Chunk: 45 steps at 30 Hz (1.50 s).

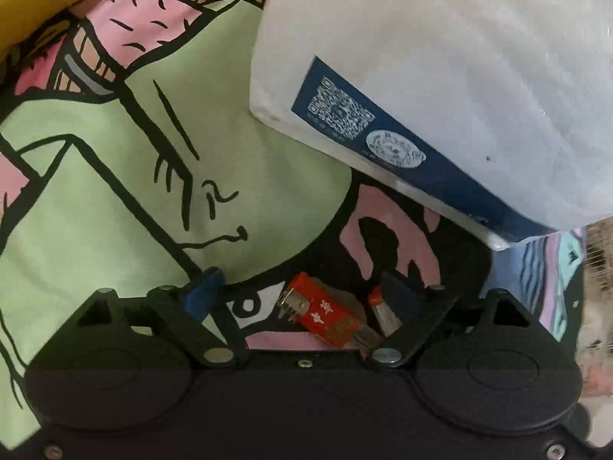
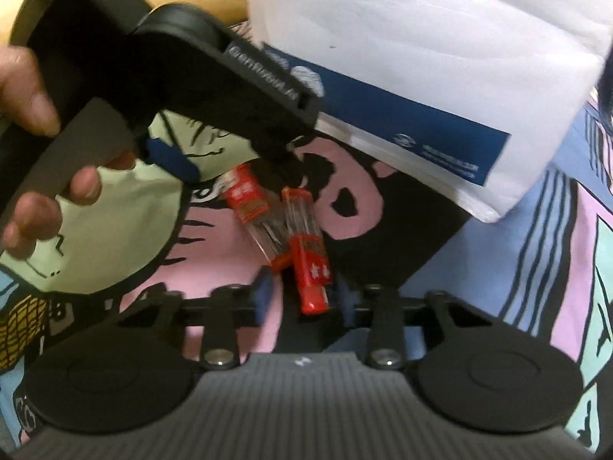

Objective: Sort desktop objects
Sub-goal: 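Grasp a red lighter with the left tool while the right tool grasps the other lighter, then lift both red lighters and carry them over the bag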

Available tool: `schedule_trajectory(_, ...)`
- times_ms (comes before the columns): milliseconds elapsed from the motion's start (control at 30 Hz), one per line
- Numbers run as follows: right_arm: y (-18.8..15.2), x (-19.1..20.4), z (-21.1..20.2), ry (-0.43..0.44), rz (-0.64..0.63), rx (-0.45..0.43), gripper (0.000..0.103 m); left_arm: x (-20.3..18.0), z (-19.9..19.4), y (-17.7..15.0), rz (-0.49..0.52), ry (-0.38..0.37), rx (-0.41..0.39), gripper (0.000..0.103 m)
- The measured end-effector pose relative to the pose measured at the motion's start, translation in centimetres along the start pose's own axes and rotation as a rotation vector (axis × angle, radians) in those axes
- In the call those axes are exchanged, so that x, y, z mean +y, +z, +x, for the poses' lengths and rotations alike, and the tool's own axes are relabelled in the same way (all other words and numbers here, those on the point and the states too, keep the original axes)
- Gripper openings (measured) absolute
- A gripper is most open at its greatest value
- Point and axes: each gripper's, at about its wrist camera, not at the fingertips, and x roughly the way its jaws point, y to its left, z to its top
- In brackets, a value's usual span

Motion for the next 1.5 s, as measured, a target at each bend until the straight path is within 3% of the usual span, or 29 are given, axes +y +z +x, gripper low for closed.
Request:
schedule_trajectory(100, 0.0, -0.4, -0.3, 0.019, 0.01, 0.005, 0.025, -0.7, 0.1, -0.1, -0.024, 0.022, 0.017, 0.087)
schedule_trajectory(300, 0.3, -0.8, -0.7, 0.022, 0.035, 0.019, 0.023, 1.2, -0.8, -1.0, -0.122, -0.018, 0.05, 0.082)
schedule_trajectory(400, 0.6, -1.7, -1.2, 0.003, 0.095, 0.024, 0.021, 0.3, -0.8, -1.4, -0.073, 0.023, 0.053, 0.083)
schedule_trajectory(500, 0.9, -3.1, -2.0, -0.021, 0.16, 0.007, 0.018, -0.6, -0.5, -1.3, -0.087, 0.069, 0.058, 0.083)
schedule_trajectory(533, 0.9, -3.5, -2.4, -0.028, 0.176, 0.003, 0.012, -1.0, -0.4, -1.2, -0.08, 0.087, 0.06, 0.083)
schedule_trajectory(667, 0.8, -4.7, -3.5, -0.02, 0.25, -0.027, 0.012, -4.0, 0.3, -2.1, 0.064, 0.196, 0.051, 0.084)
schedule_trajectory(700, 0.7, -4.7, -3.6, -0.028, 0.246, -0.025, 0.012, -4.3, 0.2, -2.5, 0.075, 0.196, 0.044, 0.082)
schedule_trajectory(767, 0.4, -4.8, -3.5, -0.026, 0.262, -0.013, 0.012, -4.5, -0.2, -3.0, 0.101, 0.19, 0.025, 0.067)
schedule_trajectory(833, 0.2, -4.8, -3.6, -0.017, 0.279, -0.013, 0.012, -4.4, -0.7, -3.1, 0.116, 0.18, 0.015, 0.04)
schedule_trajectory(867, 0.2, -4.8, -3.7, -0.018, 0.279, -0.017, 0.012, -4.1, -0.9, -3.0, 0.102, 0.17, 0.019, 0.033)
schedule_trajectory(900, 0.3, -4.9, -3.8, -0.013, 0.28, -0.024, 0.012, -3.6, -1.1, -2.9, 0.085, 0.16, 0.025, 0.017)
schedule_trajectory(933, 0.3, -4.9, -3.9, -0.008, 0.285, -0.031, 0.012, -3.1, -1.4, -2.7, 0.075, 0.15, 0.031, 0.009)
schedule_trajectory(1133, -0.2, -4.9, -4.6, -0.002, 0.297, -0.051, 0.012, -0.8, -2.5, -4.1, 0.076, 0.051, 0.059, 0.009)
schedule_trajectory(1300, -0.5, -4.4, -5.1, -0.01, 0.293, -0.064, 0.012, 1.2, -5.2, -4.9, 0.133, 0.016, 0.003, 0.009)
schedule_trajectory(1500, -0.7, -2.9, -7.5, -0.032, 0.255, -0.107, 0.012, 3.0, -11.4, -6.4, 0.212, -0.021, -0.121, 0.009)
